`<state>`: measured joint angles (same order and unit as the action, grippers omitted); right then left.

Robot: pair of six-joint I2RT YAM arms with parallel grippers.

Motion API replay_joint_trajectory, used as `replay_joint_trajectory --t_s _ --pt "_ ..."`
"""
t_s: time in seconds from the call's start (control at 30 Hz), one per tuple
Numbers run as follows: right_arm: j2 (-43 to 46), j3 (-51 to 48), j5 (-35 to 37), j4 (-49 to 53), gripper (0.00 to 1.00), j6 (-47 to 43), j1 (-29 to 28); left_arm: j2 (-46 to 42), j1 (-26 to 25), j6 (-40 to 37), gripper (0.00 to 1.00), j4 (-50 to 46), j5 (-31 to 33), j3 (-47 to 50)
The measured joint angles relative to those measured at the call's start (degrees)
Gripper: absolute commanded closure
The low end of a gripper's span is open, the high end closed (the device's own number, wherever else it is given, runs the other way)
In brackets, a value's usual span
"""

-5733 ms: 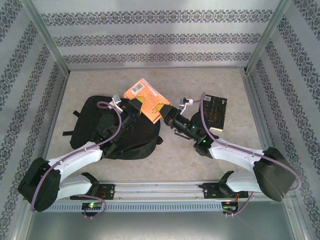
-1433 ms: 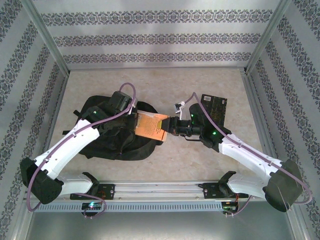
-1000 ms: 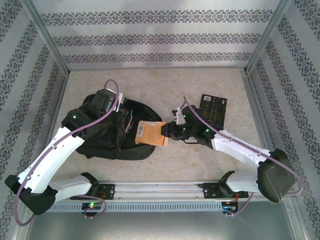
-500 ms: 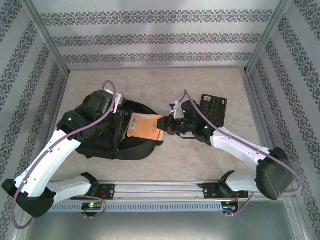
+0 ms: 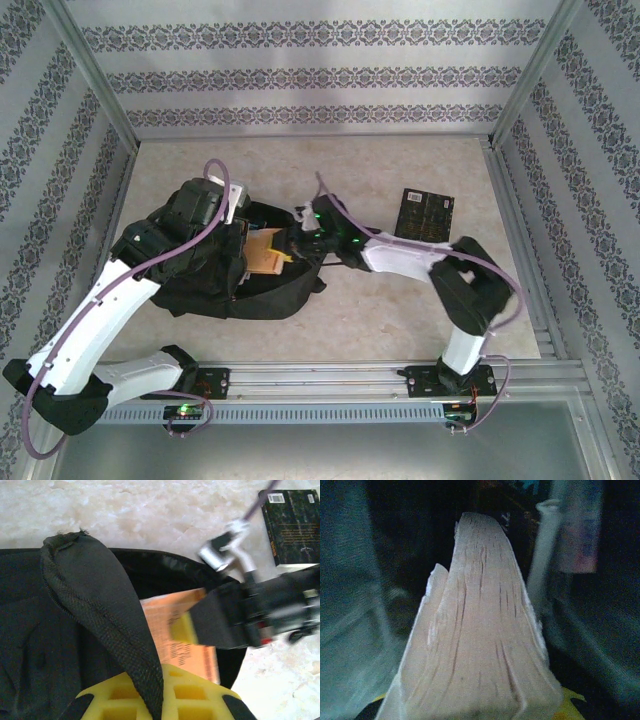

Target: Pack the student bag

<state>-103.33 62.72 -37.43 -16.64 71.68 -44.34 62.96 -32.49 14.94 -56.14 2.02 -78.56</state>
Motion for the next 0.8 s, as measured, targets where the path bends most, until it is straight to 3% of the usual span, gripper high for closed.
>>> replay_joint_trajectory --t_s 0.03,0.23,0.33,0.57,0.8 --pt "-2.80 2.89 0.04 -0.39 0.98 0.15 -1.05 0.37 0.00 0.00 1.00 -0.02 -0.28 -0.42" --pt "-18.69 20.52 0.11 -1.79 0.54 1.79 -6.03 2.99 0.00 0.00 1.00 0.37 -0.81 -2.95" --pt "-22.84 24.65 0.68 -1.75 0.42 1.53 -8.07 3.54 0.00 -0.02 1.00 0.68 -0.46 -3.54" --pt "-16.81 19.26 4.07 -0.74 0.19 -4.20 -8.37 3.39 1.62 -0.02 1.00 2.99 -1.18 -3.54" --pt "-2.80 6.88 6.86 2.45 0.15 -13.40 -7.23 0.42 3.26 0.07 1.00 6.01 -2.43 -0.11"
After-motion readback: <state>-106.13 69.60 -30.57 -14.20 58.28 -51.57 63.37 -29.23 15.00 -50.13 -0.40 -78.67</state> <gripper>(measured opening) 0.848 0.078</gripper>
